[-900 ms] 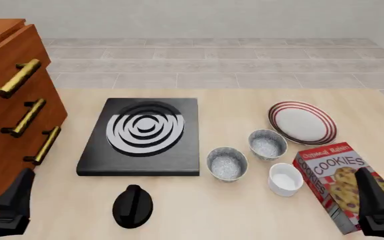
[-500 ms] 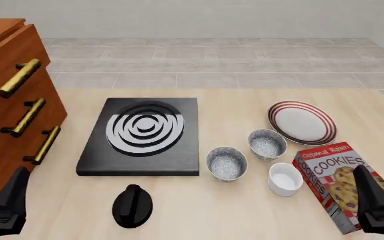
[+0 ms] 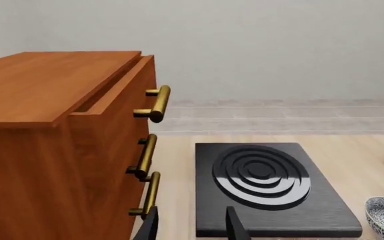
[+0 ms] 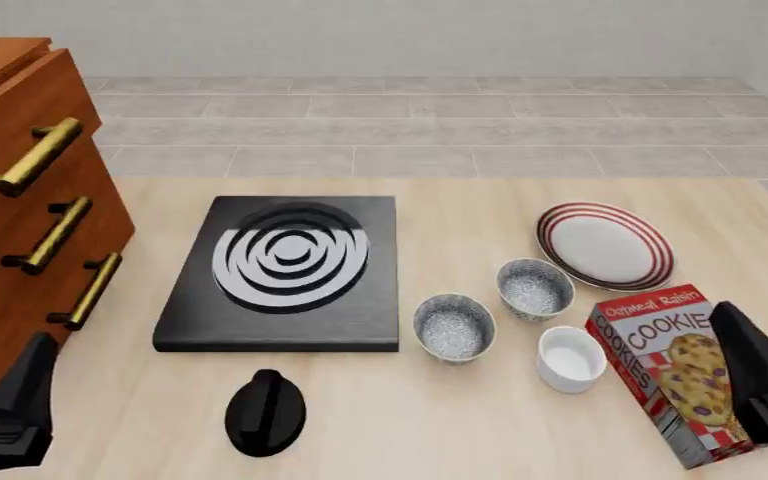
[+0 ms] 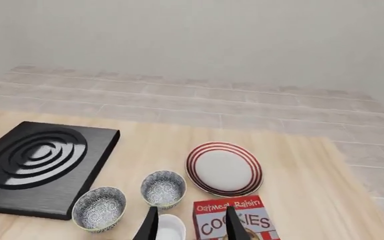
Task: Pick the akita bowl from table center and place it on the plate.
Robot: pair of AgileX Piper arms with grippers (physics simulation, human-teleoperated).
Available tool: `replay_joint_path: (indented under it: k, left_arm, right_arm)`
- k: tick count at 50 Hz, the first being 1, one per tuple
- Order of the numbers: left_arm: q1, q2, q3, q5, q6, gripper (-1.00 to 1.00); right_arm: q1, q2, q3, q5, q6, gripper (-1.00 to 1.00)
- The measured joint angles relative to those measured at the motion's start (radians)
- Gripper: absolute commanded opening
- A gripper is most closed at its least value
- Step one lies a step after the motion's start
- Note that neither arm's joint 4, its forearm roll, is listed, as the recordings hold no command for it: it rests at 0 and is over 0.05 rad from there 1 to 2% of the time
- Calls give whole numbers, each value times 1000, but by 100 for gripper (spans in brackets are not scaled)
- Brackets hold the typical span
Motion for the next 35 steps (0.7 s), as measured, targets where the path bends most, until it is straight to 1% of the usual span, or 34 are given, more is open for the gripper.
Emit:
replay_joint_path:
  k: [6,11,24,35]
  left_arm:
    - [-2,10,0,-5,-2,100]
    - [-2,20,0,-10,-1,100]
    - [-4,72,1,-36,3,100]
    - [-7,108,1,-56,0,100]
  right_arm:
    - [28,38,-49,37,-29,100]
    - [45,80,-69,41,-59,100]
    - [118,184,-128,60,-155,100]
    - [181,262,-208,115,-225,100]
